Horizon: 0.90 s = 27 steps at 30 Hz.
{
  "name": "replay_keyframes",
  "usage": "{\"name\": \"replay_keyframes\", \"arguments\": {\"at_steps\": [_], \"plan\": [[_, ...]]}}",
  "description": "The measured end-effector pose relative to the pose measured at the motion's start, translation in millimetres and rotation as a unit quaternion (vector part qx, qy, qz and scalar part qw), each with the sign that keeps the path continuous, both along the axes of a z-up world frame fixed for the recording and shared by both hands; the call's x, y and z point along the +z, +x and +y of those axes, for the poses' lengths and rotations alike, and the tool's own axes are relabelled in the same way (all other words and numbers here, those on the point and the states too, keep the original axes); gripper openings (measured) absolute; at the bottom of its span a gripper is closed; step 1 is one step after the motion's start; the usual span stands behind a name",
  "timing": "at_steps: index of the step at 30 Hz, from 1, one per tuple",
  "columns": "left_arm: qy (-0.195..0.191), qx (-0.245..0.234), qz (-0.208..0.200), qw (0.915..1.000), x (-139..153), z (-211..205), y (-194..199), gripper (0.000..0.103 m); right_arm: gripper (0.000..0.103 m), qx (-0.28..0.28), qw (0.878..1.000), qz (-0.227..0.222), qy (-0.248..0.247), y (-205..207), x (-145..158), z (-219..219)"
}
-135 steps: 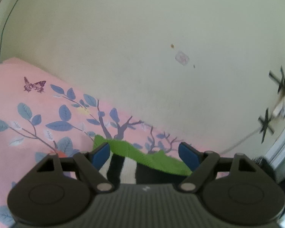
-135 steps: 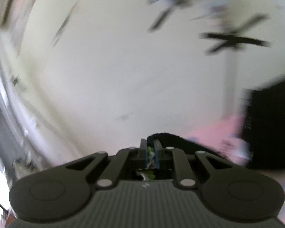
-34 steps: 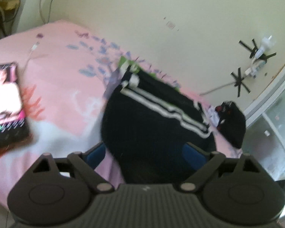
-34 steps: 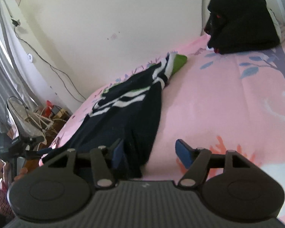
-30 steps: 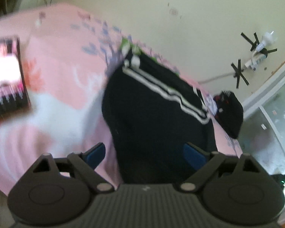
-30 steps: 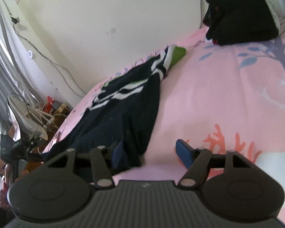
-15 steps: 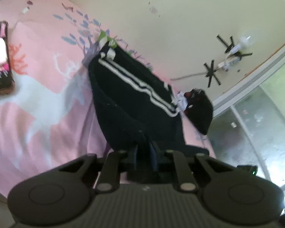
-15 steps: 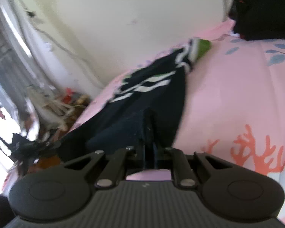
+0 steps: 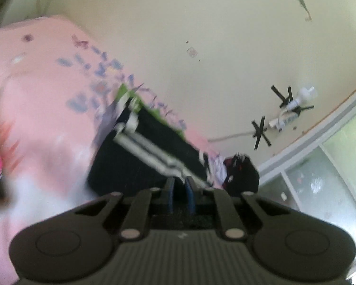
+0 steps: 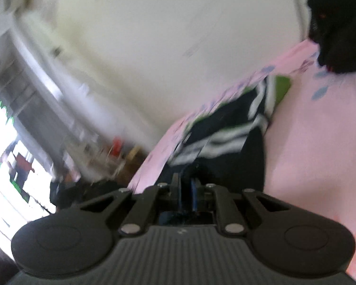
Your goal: Fold small clothes
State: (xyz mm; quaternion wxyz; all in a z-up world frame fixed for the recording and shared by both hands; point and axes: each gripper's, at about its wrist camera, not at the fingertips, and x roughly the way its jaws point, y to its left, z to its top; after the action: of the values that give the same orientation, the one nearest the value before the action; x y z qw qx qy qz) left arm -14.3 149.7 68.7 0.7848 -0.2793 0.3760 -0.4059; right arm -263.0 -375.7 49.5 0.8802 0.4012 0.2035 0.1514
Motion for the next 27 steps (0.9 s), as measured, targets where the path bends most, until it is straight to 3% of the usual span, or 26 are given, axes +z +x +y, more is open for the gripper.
{"name": "replay_keyframes", "arguments": {"at_steps": [2, 3, 4, 5, 7, 9, 10, 11, 13, 16, 20, 21, 23, 27], "plan": [[0.009, 0.027, -0.006, 0.9996, 6, -26, 34, 0.012, 0.014, -0.049, 0.999, 0.014, 0.012, 41, -5, -13], [0.018, 0.051, -0.009, 0.9985, 5, -36, 49, 0.017, 0.032, -0.072, 0.997, 0.018, 0.012, 58, -9, -17], [0.033, 0.072, -0.006, 0.9969, 2, -46, 65, 0.040, 0.044, -0.099, 0.995, 0.023, -0.002, 72, -11, -19], [0.050, 0.087, 0.005, 0.9949, -4, -53, 77, 0.056, 0.071, -0.135, 0.989, 0.046, -0.032, 83, -13, -20], [0.065, 0.097, 0.030, 0.9927, -19, -52, 83, 0.056, 0.072, -0.149, 0.985, 0.064, -0.061, 84, -17, -16], [0.064, 0.067, 0.030, 0.9952, -33, -45, 74, 0.067, 0.072, -0.108, 0.990, 0.052, -0.068, 64, -24, -7], [0.073, 0.064, 0.030, 0.9949, -40, -40, 68, 0.082, 0.072, -0.098, 0.991, 0.051, -0.081, 53, -28, -2], [0.079, 0.065, 0.029, 0.9944, -45, -36, 62, 0.091, 0.073, -0.090, 0.990, 0.054, -0.099, 42, -32, 6], [0.086, 0.050, 0.017, 0.9949, -53, -36, 53, 0.092, 0.072, -0.083, 0.986, 0.058, -0.136, 29, -39, 24], [0.129, 0.031, -0.010, 0.9911, -52, -54, 56, 0.092, 0.071, -0.094, 0.975, 0.059, -0.191, 27, -40, 38], [0.189, -0.002, -0.059, 0.9802, -45, -81, 64, 0.085, 0.070, -0.104, 0.975, 0.036, -0.192, 45, -27, 31], [0.209, -0.015, -0.067, 0.9756, -45, -90, 65, 0.083, 0.070, -0.105, 0.975, 0.033, -0.192, 49, -24, 31], [0.242, -0.043, -0.083, 0.9657, -47, -102, 62, 0.066, 0.070, -0.105, 0.974, 0.029, -0.199, 54, -21, 32], [0.320, -0.077, -0.126, 0.9360, -53, -128, 52, 0.065, 0.071, -0.109, 0.975, 0.031, -0.193, 61, -25, 33]]}}
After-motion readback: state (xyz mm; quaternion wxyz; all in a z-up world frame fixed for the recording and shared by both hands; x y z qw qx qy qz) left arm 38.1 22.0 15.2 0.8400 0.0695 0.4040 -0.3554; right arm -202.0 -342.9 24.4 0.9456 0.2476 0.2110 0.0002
